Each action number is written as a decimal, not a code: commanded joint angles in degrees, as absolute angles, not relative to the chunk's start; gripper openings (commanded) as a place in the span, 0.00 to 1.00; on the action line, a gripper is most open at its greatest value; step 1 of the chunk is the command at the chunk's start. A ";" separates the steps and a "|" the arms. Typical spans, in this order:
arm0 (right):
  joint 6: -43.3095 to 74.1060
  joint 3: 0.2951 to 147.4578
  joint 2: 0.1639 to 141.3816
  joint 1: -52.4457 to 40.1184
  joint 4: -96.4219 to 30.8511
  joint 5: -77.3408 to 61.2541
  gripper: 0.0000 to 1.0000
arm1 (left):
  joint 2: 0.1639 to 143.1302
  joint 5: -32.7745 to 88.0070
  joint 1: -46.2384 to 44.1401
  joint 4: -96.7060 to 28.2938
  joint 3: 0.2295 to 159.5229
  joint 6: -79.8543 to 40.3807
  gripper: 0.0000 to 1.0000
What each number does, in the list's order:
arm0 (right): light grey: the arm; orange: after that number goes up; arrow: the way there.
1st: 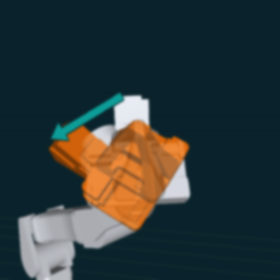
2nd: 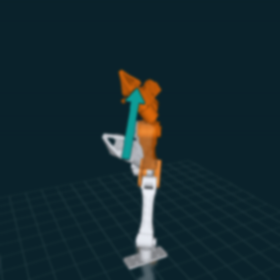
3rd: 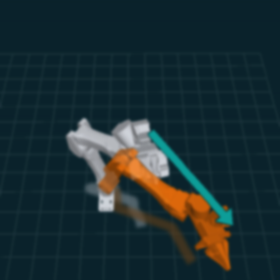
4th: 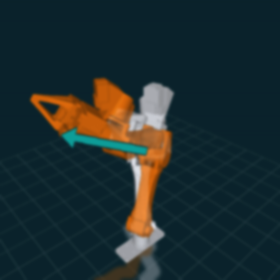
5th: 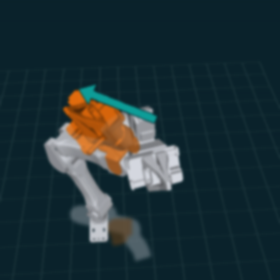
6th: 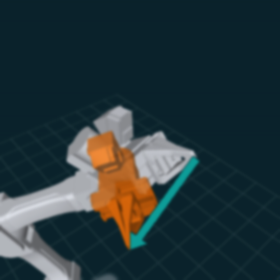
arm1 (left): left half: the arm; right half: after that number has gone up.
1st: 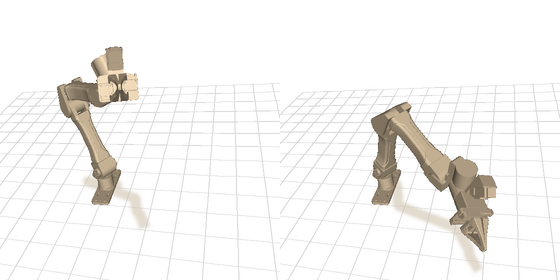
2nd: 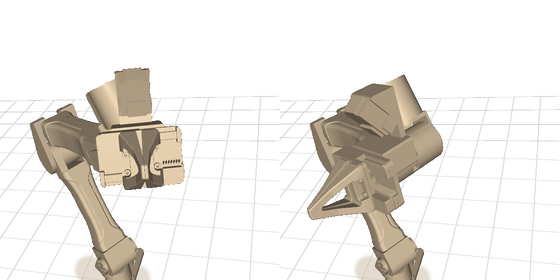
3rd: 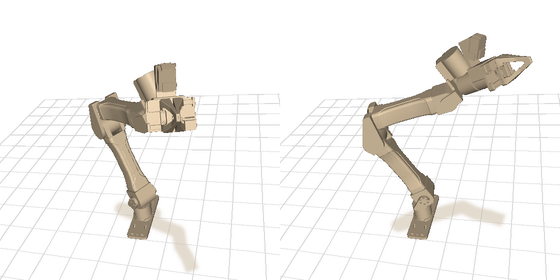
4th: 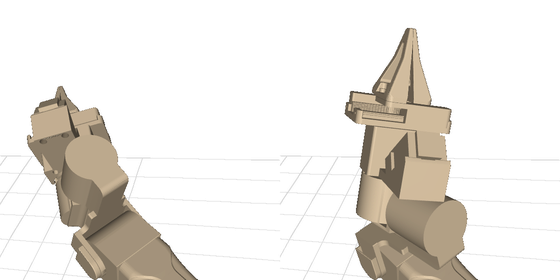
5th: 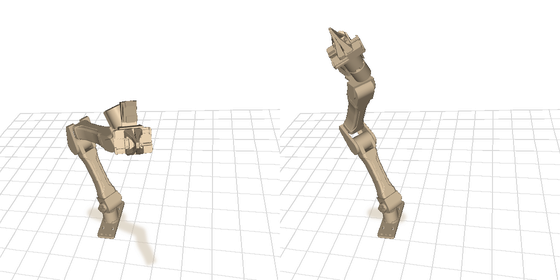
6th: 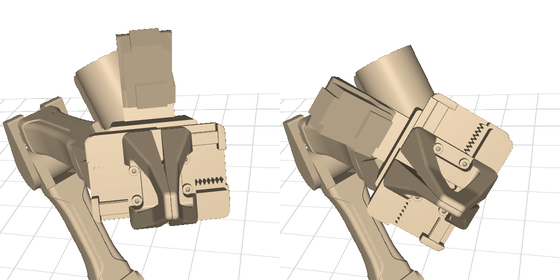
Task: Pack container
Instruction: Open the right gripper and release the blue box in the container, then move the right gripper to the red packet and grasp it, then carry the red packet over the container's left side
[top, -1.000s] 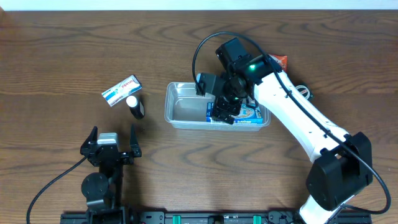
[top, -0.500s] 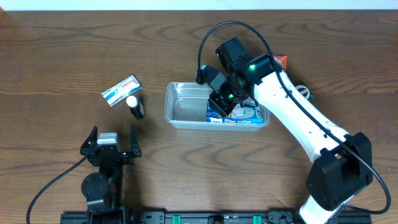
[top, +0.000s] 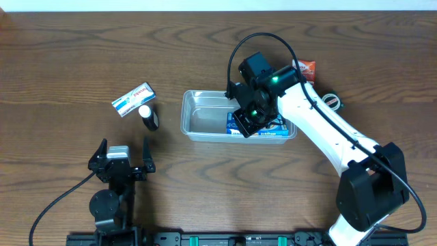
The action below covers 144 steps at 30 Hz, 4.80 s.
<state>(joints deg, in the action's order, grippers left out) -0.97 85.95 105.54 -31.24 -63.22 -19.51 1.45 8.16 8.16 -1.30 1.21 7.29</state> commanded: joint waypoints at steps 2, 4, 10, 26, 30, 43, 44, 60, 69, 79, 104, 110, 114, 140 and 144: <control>0.43 85.67 105.58 -31.68 -63.68 -18.15 0.01 | 1.45 8.56 8.45 -3.20 0.23 6.79 0.98; 0.80 85.52 105.60 -31.68 -63.72 -16.58 0.01 | 1.45 8.56 8.45 -3.20 0.23 6.79 0.98; 1.28 83.77 105.78 -31.68 -61.06 -14.74 0.01 | 1.45 8.56 8.45 -3.20 0.23 6.79 0.98; 1.30 76.97 105.78 -31.51 -53.08 -12.34 0.01 | 1.45 8.56 8.45 -3.20 0.23 6.79 0.98; 1.23 76.82 105.78 -31.40 -52.80 -10.35 0.01 | 1.45 8.56 8.45 -3.20 0.23 6.79 0.98; -0.08 95.96 104.53 -28.64 -58.41 -8.54 0.06 | 1.45 8.56 8.45 -3.20 0.23 6.79 0.98; -0.05 98.08 104.47 -28.23 -58.89 -8.01 0.20 | 1.45 8.56 8.45 -3.20 0.23 6.79 0.98; 0.84 108.36 104.64 -10.85 -52.93 -2.79 0.99 | 1.45 8.56 8.45 -3.20 0.23 6.79 0.98; 5.37 107.79 111.28 -3.46 -49.74 -1.50 0.96 | 1.45 8.56 8.45 -3.20 0.23 6.79 0.98; 5.50 107.79 122.85 -1.50 -47.77 -2.42 0.95 | 1.45 8.56 8.45 -3.20 0.23 6.79 0.98; 12.21 107.79 136.00 -4.80 -44.05 3.73 0.93 | 1.45 8.56 8.45 -3.20 0.23 6.79 0.98; 13.72 107.79 136.00 -4.32 -44.21 4.56 0.80 | 1.45 8.56 8.45 -3.20 0.23 6.79 0.98; 13.74 107.79 135.98 -4.08 -44.69 4.54 0.66 | 1.45 8.56 8.45 -3.20 0.23 6.79 0.98; 14.66 110.69 111.13 -5.37 -59.20 -20.60 0.57 | 1.45 8.56 8.45 -3.20 0.23 6.79 0.98; 14.50 110.69 110.19 -7.64 -60.66 -27.31 0.58 | 1.45 8.56 8.45 -3.20 0.23 6.79 0.98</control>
